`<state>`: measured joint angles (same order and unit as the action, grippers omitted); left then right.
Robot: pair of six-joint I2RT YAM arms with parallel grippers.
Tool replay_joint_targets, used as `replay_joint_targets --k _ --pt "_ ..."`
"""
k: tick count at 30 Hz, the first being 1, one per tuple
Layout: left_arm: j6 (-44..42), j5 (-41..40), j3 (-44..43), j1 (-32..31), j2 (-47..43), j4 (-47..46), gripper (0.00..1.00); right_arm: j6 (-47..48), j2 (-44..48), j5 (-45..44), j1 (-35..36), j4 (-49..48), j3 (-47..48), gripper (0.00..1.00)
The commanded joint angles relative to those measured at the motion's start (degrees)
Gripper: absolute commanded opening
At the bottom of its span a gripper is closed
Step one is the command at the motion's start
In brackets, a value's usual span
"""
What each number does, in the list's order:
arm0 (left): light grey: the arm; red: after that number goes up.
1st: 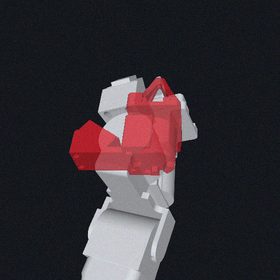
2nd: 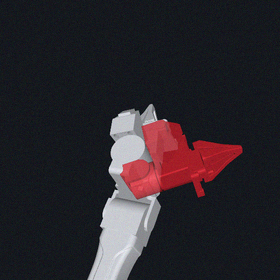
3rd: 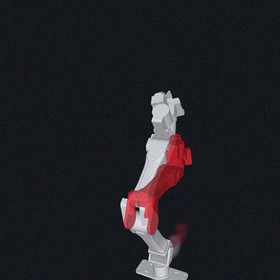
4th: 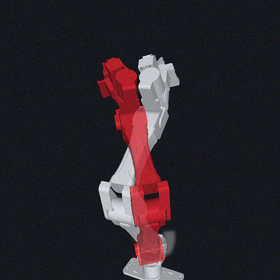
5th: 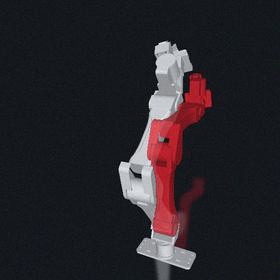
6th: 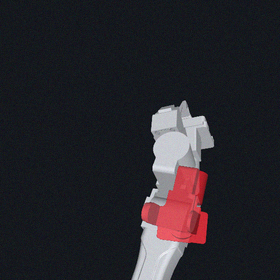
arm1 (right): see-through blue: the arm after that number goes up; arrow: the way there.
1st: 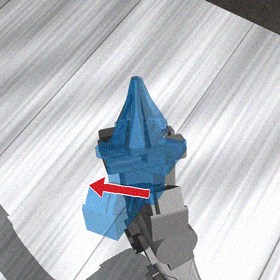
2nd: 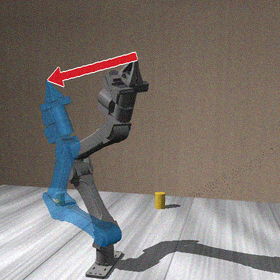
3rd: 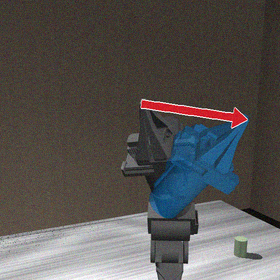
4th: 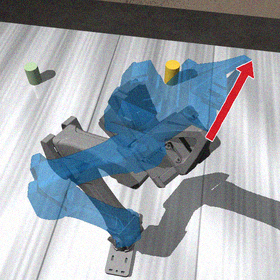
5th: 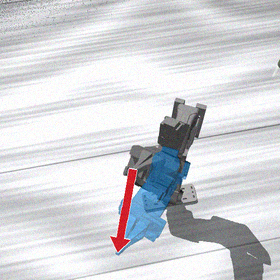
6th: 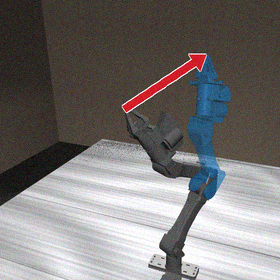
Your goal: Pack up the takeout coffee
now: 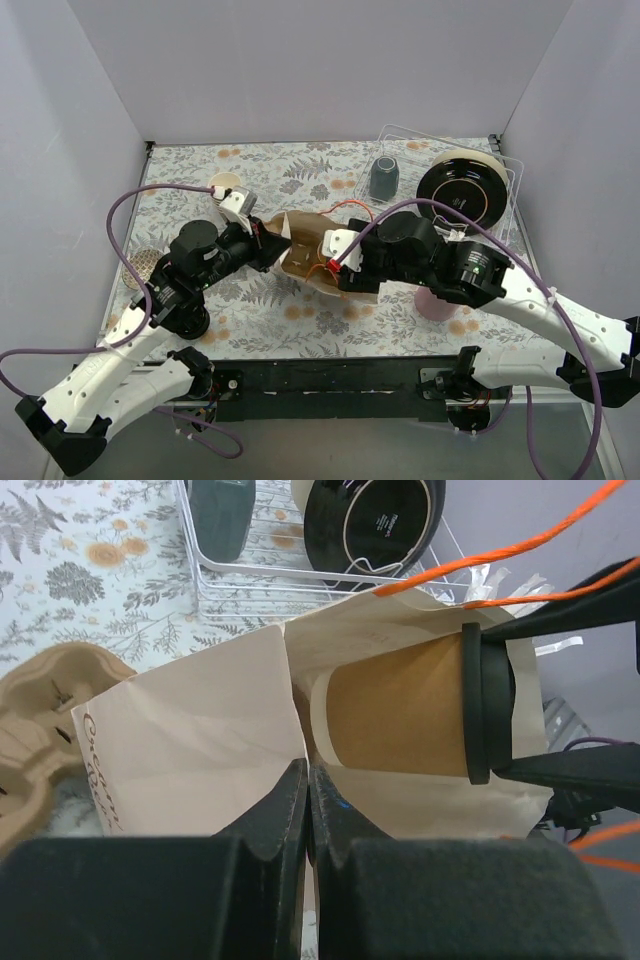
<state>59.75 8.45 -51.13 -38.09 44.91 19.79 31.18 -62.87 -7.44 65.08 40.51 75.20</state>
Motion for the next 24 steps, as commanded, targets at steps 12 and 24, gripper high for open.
replay_joint_targets --k 12,24 --pt "-4.7 11.5 3.0 0.1 -0.4 -5.5 0.0 2.2 -3.5 -3.3 0.3 -1.4 4.4 0.41" --pt "-0.5 18.9 9.4 0.0 -3.8 -8.6 0.0 7.4 0.5 -2.5 0.3 12.5 4.2 0.4"
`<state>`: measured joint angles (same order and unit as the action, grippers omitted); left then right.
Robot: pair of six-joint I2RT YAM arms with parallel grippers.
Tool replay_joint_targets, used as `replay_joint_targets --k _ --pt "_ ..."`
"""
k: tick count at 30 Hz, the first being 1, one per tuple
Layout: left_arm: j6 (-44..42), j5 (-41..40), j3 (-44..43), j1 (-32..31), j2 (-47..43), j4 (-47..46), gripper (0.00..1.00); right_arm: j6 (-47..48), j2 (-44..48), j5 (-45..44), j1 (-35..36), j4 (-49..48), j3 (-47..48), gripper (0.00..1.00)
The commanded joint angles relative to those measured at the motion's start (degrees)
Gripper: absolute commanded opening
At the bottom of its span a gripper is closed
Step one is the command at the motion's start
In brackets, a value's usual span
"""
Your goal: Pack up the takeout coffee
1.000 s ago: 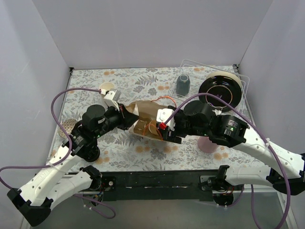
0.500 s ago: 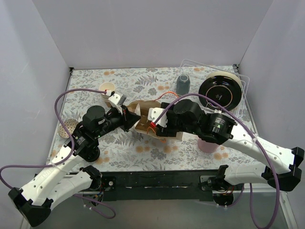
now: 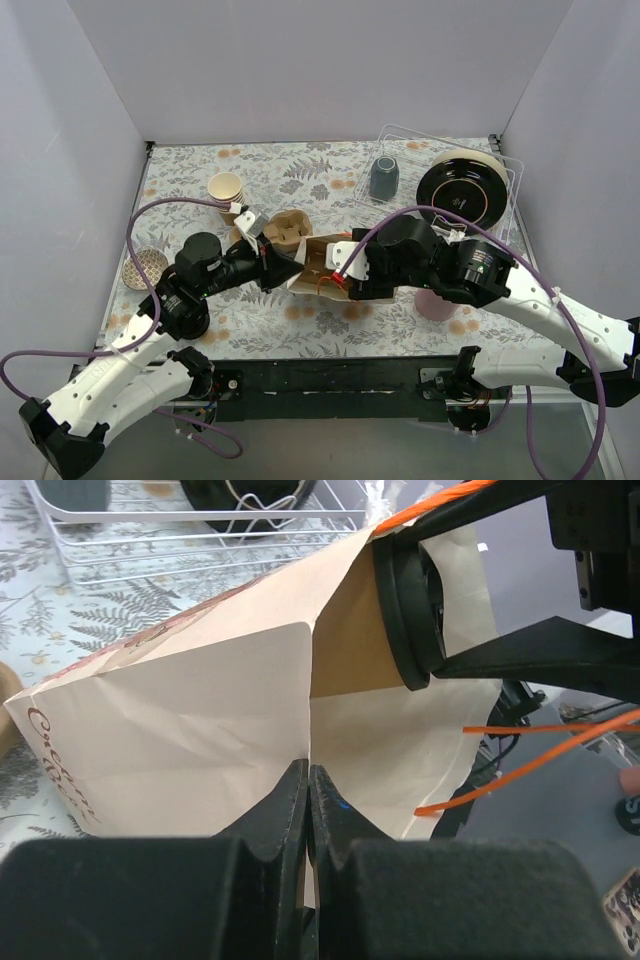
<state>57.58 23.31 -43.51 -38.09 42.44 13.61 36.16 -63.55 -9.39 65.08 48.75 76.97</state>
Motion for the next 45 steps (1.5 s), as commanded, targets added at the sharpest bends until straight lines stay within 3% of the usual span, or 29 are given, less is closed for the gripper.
replay_joint_targets --k 1,11,17,23,29,37,45 --pt "1.6 3.4 2.3 0.0 -1.5 -2.4 0.0 2.6 1.1 -0.5 0.3 4.4 2.0 0.39" --pt "-3.4 -12.6 2.6 -0.1 -0.2 -8.0 0.0 5.4 -0.8 -6.9 1.1 0.6 -2.1 0.39" --pt "-1.3 -9.2 7.3 -0.1 -0.6 -15.4 0.0 8.2 -4.5 -11.7 1.6 -3.8 -1.4 0.39" --pt "-4.3 -9.4 8.8 -0.1 -3.2 -16.5 0.0 9.2 -7.1 -15.4 1.8 -6.5 -1.4 0.39" --pt "-3.8 -11.1 11.4 -1.1 -5.2 -17.4 0.0 1.6 -8.8 -12.9 -0.3 -10.9 4.0 0.39" --pt "-7.7 -13.5 11.4 -1.1 -3.9 -15.9 0.0 -4.8 -5.7 -7.5 -4.3 -15.7 0.4 0.38" --pt "-8.9 -13.0 12.0 -1.1 -6.0 -13.9 0.0 -12.3 -4.7 -10.7 -4.7 -15.1 0.9 0.38"
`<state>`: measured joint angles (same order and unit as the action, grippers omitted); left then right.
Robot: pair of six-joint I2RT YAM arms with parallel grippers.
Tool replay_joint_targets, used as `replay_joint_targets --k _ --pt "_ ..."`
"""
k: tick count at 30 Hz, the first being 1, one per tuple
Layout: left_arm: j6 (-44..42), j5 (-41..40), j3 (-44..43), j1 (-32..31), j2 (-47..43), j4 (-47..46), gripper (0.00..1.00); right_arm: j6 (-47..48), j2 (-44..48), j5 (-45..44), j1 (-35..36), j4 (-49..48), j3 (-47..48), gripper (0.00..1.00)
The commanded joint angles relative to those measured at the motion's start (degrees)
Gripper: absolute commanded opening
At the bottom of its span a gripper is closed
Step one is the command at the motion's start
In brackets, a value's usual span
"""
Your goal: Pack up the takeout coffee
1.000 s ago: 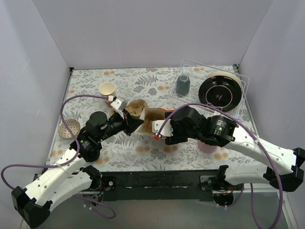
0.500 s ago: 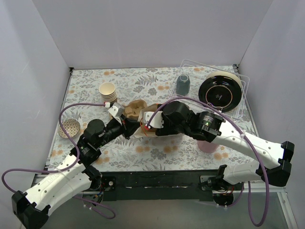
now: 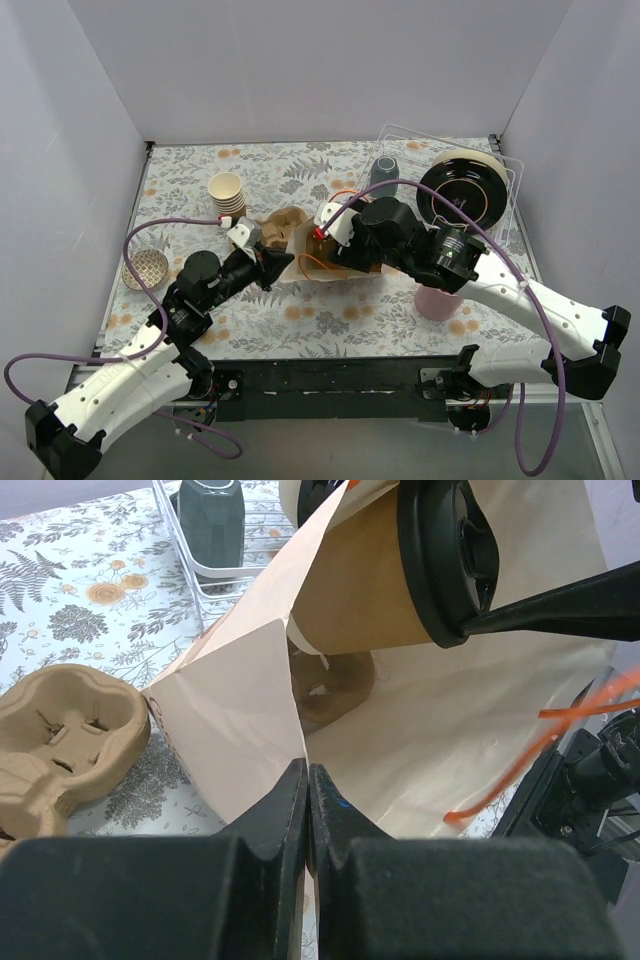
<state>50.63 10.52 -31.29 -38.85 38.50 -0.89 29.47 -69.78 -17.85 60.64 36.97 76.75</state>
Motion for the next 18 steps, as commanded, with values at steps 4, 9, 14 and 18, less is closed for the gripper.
replay_joint_targets --k 4,9,14,18 --pt "-2.6 -0.2 -0.4 -0.3 -2.7 2.1 0.0 -8.9 1.9 -3.4 -0.3 -2.5 1.6 0.38" --pt "-2.1 -0.1 -1.6 -0.3 -2.6 2.2 0.0 -11.0 -1.5 -2.9 0.2 1.7 2.3 0.36" --pt "0.2 -0.6 -2.3 -0.3 -2.0 1.9 0.0 -9.4 -2.5 -5.9 1.2 1.5 2.6 0.36" --pt "3.2 -0.4 -3.6 -0.3 -0.6 1.5 0.0 -4.4 -0.4 -7.3 3.6 3.8 0.2 0.36"
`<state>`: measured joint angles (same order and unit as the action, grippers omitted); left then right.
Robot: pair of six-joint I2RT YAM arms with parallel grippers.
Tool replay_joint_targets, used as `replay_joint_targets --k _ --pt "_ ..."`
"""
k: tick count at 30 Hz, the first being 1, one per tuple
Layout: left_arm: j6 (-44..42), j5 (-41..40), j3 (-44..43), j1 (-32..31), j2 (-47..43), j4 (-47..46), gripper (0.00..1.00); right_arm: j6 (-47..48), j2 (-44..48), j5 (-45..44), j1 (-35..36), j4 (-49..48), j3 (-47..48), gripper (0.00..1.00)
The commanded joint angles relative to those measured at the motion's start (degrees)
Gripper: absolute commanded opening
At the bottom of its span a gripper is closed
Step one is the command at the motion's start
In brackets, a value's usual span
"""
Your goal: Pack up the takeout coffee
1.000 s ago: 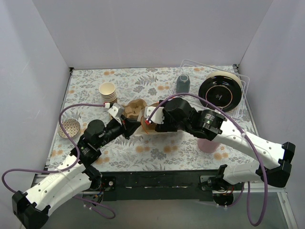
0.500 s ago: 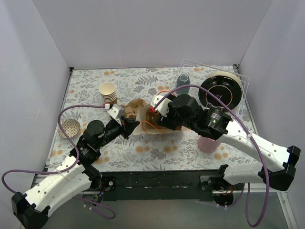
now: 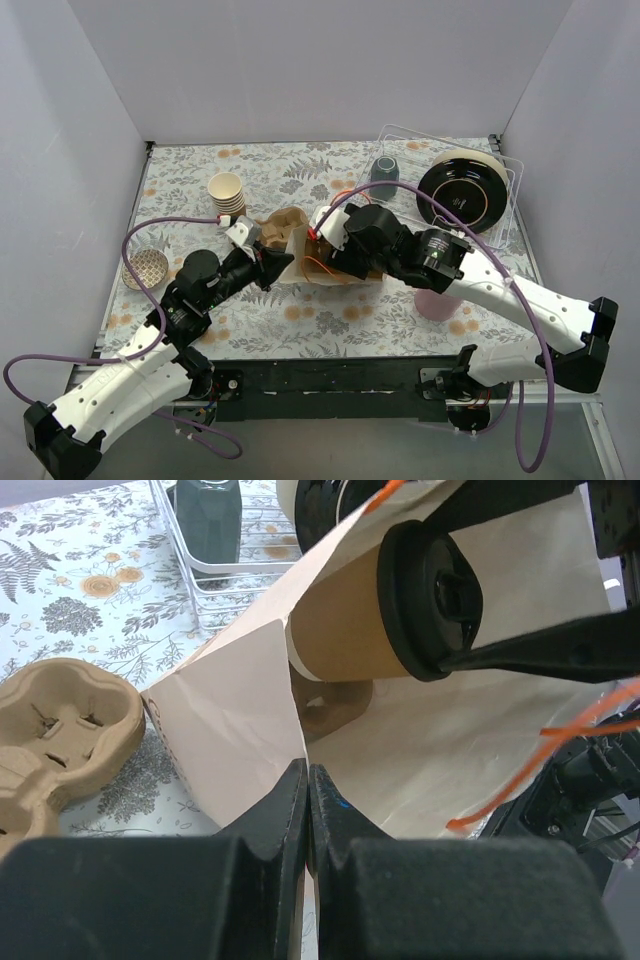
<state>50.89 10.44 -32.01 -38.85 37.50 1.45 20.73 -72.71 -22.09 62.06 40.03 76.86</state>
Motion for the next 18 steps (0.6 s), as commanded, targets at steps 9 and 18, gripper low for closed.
replay_joint_targets --k 9,18 --pt "6.7 0.8 -0.9 -0.3 -1.4 -1.1 0.0 20.1 12.2 -0.6 3.3 -2.6 -14.3 0.34" --pt "4.7 3.9 1.2 -0.6 -1.0 -4.0 0.0 22.9 10.3 1.7 3.3 -8.3 -18.4 0.34"
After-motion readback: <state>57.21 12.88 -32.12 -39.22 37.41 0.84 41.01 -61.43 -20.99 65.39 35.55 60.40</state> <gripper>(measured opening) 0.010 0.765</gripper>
